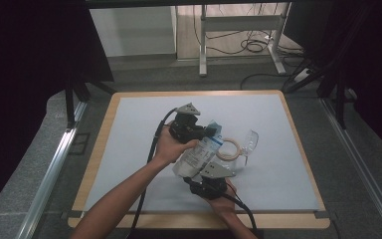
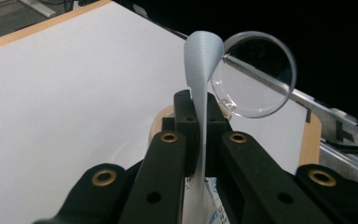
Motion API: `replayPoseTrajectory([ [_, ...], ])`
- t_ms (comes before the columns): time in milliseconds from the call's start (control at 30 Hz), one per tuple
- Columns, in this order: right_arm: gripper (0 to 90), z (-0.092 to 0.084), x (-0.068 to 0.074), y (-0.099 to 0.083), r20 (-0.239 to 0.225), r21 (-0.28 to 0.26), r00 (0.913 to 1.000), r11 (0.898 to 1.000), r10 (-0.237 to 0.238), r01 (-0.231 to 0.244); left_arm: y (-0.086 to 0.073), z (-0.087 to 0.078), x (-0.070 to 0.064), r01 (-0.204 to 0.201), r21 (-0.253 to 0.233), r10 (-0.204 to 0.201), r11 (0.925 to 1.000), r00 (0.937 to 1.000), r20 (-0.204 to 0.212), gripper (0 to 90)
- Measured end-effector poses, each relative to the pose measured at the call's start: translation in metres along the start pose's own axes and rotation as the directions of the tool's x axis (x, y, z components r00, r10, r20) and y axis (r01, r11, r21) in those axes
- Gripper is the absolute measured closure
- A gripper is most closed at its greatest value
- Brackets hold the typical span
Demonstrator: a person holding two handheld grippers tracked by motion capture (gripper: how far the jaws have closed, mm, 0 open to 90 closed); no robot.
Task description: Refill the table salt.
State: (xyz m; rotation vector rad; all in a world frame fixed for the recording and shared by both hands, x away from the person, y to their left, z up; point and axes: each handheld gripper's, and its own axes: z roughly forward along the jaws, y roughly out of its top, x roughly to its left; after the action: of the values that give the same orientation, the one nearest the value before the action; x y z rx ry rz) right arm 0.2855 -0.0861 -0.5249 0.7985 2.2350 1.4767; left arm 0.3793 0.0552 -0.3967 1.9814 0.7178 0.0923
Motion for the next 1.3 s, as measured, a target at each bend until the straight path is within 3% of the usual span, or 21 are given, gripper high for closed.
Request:
replayPoseTrajectory([
  [333,51.2,-0.002,-0.003,0.000,-0.012,-0.007,0.9990,0.999,0.043,-0.043,0.006,0.011,0.008,0.006,0.050,-0.006,0.9987,0.9999,0.012,89.8],
  [500,51.2,0.000,-0.005,0.002,-0.004,-0.015,0.9980,0.998,0.064,-0.064,0.010,0.010,0.005,-0.011,0.055,0.010,0.9984,0.9999,0.008,89.8],
  [667,50.6,0.001,-0.005,0.003,0.033,-0.016,0.9988,0.999,0.038,-0.037,0.011,0.003,-0.004,-0.022,0.023,0.022,0.9995,0.9997,0.013,89.9],
  [733,49.0,0.003,-0.004,0.003,0.071,-0.019,0.9974,1.000,-0.007,0.008,0.011,-0.001,-0.009,-0.026,0.005,0.026,0.9996,0.9996,0.011,89.9],
  [867,44.2,0.012,-0.002,0.005,0.160,-0.008,0.9850,0.998,-0.063,0.065,0.010,-0.006,-0.020,-0.045,-0.028,0.045,0.9986,0.9990,-0.004,89.9],
  [967,43.4,0.021,-0.006,0.009,0.216,-0.016,0.9750,0.998,-0.051,0.056,0.011,-0.011,-0.024,-0.051,-0.045,0.051,0.9977,0.9987,-0.004,89.9],
  [1033,43.6,0.023,-0.006,0.012,0.226,-0.024,0.9733,0.999,-0.039,0.046,0.011,-0.013,-0.023,-0.045,-0.051,0.045,0.9977,0.9990,-0.002,89.9],
  [1133,44.8,0.028,-0.002,0.014,0.283,-0.013,0.9574,0.998,-0.057,0.064,0.011,-0.015,-0.022,-0.033,-0.056,0.033,0.9979,0.9994,-0.002,89.9],
  [1300,49.4,0.032,-0.001,0.013,0.319,-0.007,0.9441,0.996,-0.084,0.091,0.010,-0.017,-0.020,-0.031,-0.056,0.031,0.9979,0.9995,-0.006,89.9],
])
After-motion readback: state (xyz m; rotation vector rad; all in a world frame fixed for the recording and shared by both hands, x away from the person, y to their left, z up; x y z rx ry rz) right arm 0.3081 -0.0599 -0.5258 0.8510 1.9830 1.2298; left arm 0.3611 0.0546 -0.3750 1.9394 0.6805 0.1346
